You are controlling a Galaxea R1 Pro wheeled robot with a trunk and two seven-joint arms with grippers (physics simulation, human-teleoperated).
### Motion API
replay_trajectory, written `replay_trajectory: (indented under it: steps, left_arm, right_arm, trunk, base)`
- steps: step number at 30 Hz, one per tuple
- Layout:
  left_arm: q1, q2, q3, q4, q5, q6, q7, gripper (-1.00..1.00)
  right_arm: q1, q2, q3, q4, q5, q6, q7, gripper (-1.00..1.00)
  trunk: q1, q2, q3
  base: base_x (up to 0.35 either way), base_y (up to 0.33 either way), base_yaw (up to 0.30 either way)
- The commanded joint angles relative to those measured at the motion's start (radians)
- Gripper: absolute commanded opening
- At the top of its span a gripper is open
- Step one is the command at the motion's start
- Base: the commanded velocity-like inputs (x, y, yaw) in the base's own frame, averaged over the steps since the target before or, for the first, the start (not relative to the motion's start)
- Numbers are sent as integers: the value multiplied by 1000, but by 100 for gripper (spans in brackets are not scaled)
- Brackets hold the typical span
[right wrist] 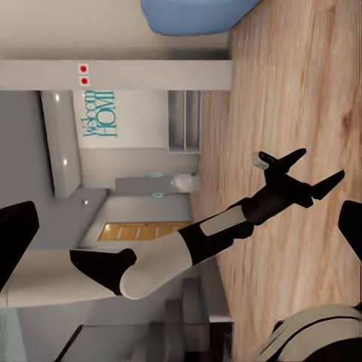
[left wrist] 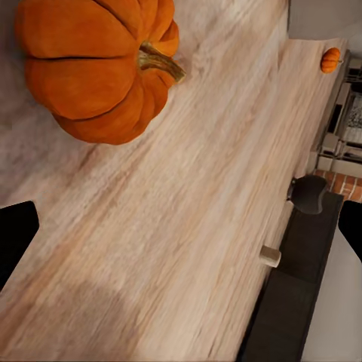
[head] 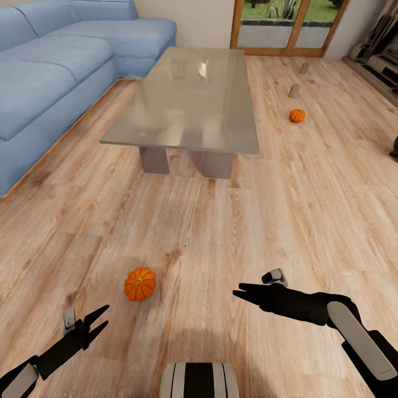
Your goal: Place each of the two pumpkins and all three candles from the living room inside a cabinet in the living room (use any cabinet), then make sure every cabinet is closed, and position the cauldron so it is next to a table in the living room.
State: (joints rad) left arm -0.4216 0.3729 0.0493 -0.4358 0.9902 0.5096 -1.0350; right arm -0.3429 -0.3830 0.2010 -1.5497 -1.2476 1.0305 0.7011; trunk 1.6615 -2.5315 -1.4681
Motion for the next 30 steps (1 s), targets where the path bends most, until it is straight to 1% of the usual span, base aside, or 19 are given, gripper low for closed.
replay_trajectory:
  steps: [1,6,9,12,30]
  left_arm:
    - [0,1,0,0,5,9,-1,100]
    - [0,1,1,0,5,9,-10,100]
    - [0,1,0,2,4,8,-36,100]
    - [0,1,-1,3,2,8,-50,100]
    - [0,1,0,12,2,10,-60,100]
  right_arm:
    - [-1,-1,0,0,2,2,3,100]
    - [-1,-1,0,0,2,2,0,100]
    - [-1,-1,0,0,2,2,0,100]
    - [-1,-1,0,0,2,2,2,100]
    - [-1,-1,-2,0,2,2,8,100]
  trunk:
    - [0,0,-5]
    - [2,-2,-24]
    - [4,-2,-36]
    - [5,-3,-47]
    - [13,-7,-117]
  base:
    - [0,0,0]
    - [0,0,0]
    - [0,0,0]
    - [0,0,0]
    - [0,0,0]
